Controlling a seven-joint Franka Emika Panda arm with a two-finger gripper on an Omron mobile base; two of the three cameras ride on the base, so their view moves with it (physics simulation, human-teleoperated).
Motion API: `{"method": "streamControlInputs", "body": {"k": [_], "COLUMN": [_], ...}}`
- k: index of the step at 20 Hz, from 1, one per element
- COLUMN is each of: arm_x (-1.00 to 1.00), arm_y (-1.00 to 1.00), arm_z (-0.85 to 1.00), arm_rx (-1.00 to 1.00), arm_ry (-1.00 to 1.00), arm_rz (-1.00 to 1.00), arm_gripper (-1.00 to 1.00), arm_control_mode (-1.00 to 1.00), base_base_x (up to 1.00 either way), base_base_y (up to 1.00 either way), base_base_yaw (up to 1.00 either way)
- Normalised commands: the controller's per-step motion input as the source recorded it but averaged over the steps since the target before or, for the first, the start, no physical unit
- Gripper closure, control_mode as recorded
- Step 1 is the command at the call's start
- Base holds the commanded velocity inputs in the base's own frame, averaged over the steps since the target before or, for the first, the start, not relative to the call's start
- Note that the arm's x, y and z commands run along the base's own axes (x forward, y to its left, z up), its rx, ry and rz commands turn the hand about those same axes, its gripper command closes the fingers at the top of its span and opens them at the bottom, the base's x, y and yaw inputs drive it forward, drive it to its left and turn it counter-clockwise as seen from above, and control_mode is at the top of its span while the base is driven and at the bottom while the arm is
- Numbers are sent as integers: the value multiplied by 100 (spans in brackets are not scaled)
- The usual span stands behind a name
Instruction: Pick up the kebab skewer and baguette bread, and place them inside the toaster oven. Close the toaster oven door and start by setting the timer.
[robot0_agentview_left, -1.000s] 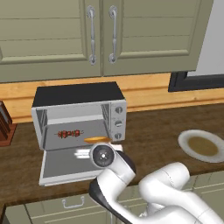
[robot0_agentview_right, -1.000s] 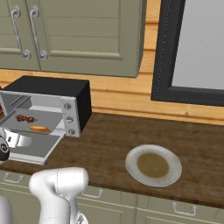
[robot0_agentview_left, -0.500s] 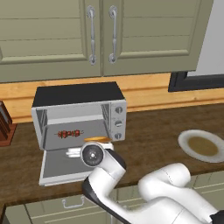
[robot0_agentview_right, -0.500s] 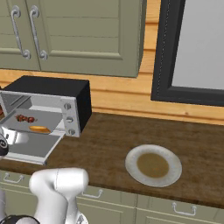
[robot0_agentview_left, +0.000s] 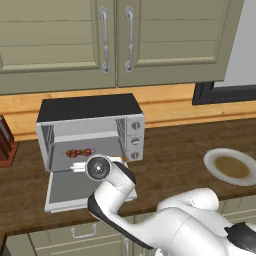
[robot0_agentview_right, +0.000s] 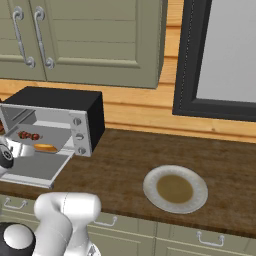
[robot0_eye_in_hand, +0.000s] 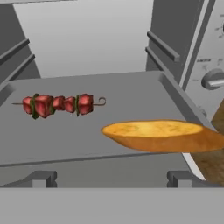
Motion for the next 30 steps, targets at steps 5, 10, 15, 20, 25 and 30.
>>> {"method": "streamControlInputs", "body": {"k": [5,10,15,20,25,30], "arm_x": [34,7,0,2,8,6], "arm_y": [5,0,0,0,0,0], "arm_z": [-8,-16,-17,-2,-1,0], "arm_rx": [0,0,0,0,0,0], "arm_ry": [0,0,0,-1,0,0], "arm_rz": [0,5,8,4,0,0], "arm_gripper": [-100,-100,-100,-100,-100,-100], "arm_control_mode": [-100,-100,-100,-100,-100,-100], "base_base_x": [0,0,0,0,0,0], "base_base_y": [0,0,0,0,0,0], "base_base_yaw": [0,0,0,0,0,0]}}
